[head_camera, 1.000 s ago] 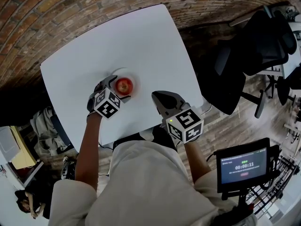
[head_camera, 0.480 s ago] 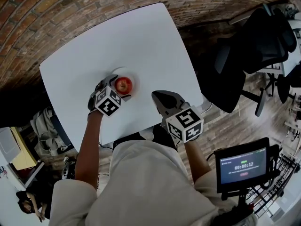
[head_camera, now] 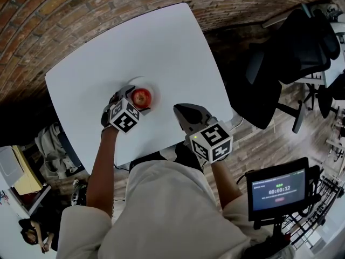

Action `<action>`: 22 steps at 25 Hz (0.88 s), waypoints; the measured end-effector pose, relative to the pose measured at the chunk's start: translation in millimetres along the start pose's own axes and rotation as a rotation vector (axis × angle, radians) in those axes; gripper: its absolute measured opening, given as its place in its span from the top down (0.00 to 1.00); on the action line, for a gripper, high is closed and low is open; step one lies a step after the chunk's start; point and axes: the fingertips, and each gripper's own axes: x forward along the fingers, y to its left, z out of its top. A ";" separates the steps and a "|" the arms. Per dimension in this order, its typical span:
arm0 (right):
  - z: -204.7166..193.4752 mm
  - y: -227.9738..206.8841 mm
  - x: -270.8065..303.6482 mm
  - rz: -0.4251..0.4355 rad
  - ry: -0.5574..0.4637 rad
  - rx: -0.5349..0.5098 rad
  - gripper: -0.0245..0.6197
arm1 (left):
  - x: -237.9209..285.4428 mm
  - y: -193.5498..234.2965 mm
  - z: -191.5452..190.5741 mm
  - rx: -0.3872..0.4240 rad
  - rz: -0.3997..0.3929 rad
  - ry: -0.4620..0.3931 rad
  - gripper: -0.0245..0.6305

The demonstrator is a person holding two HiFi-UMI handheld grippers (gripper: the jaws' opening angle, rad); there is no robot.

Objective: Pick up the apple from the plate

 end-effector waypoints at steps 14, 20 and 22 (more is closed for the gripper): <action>-1.2 0.2 1.0 0.003 0.005 0.002 0.96 | 0.7 -2.8 -3.4 0.015 -0.014 0.026 0.32; -2.5 -0.4 0.5 0.003 0.007 0.003 0.96 | 0.5 -3.1 -2.1 0.019 -0.012 0.025 0.33; -2.9 -0.7 0.6 0.003 0.008 0.003 0.96 | 0.6 -3.1 -2.5 0.020 -0.012 0.027 0.34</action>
